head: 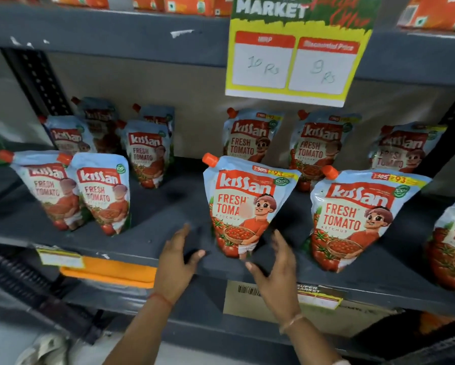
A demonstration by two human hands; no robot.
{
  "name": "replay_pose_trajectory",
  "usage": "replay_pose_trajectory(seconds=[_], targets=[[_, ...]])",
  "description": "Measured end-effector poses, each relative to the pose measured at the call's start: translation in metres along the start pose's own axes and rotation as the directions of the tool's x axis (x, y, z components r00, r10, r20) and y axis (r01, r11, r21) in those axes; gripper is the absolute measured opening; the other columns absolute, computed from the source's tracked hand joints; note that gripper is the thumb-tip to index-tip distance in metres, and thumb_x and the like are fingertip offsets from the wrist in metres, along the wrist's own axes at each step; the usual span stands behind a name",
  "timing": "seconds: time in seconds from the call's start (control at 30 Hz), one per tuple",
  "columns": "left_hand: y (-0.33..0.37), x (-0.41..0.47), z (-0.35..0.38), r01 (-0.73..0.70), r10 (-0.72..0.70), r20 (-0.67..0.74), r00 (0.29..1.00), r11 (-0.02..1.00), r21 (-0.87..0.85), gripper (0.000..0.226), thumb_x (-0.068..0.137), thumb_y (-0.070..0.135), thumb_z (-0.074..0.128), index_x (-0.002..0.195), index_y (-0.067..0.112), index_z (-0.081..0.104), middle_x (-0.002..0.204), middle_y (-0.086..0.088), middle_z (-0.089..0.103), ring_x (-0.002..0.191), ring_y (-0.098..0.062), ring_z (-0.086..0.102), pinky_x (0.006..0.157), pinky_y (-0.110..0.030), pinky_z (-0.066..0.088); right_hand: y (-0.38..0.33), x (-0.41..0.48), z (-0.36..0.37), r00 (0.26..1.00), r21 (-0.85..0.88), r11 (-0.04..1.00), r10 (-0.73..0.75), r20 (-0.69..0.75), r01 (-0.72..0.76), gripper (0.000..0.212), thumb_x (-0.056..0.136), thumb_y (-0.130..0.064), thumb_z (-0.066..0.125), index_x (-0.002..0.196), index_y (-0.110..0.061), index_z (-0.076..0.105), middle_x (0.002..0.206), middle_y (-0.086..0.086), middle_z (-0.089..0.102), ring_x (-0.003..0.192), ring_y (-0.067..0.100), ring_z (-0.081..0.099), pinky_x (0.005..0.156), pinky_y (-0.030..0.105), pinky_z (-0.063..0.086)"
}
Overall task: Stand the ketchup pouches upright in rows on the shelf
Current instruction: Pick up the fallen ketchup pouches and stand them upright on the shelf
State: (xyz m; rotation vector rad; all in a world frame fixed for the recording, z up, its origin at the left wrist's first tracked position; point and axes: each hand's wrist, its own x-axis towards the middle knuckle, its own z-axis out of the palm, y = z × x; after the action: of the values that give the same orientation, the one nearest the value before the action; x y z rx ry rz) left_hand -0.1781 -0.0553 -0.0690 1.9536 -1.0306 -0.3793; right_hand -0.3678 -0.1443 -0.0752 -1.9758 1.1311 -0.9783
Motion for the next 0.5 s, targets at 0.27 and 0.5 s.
replay_pose_trajectory(seconds=[0.27, 0.5], targets=[[-0.069, -0.006, -0.116, 0.141, -0.345, -0.438, 0.830, 0.890, -0.433, 0.049, 0.083, 0.015, 0.061, 0.129, 0.005, 0.046, 0.137, -0.018, 0.049, 0.126, -0.033, 0.045, 0.104, -0.045, 0.038, -0.068, -0.038, 0.079, 0.954, 0.158, 0.949, -0.287, 0.083, 0.271, 0.056, 0.077, -0.052, 0.059, 0.124, -0.040, 0.034, 0.129, -0.018, 0.035, 0.122, 0.001, 0.040, 0.099, 0.020, 0.040], [-0.082, 0.048, -0.157, 0.067, -0.112, -0.056, 0.992, 0.850, -0.522, 0.055, 0.084, 0.006, 0.058, 0.133, 0.020, 0.038, 0.136, 0.003, 0.045, 0.125, -0.018, 0.043, 0.106, -0.043, 0.037, -0.144, 0.043, 0.190, 0.839, 0.299, 0.946, -0.057, 0.541, -0.129, 0.087, 0.073, -0.020, 0.074, 0.138, -0.028, 0.017, 0.141, -0.009, 0.027, 0.131, 0.013, 0.032, 0.109, 0.038, 0.035]])
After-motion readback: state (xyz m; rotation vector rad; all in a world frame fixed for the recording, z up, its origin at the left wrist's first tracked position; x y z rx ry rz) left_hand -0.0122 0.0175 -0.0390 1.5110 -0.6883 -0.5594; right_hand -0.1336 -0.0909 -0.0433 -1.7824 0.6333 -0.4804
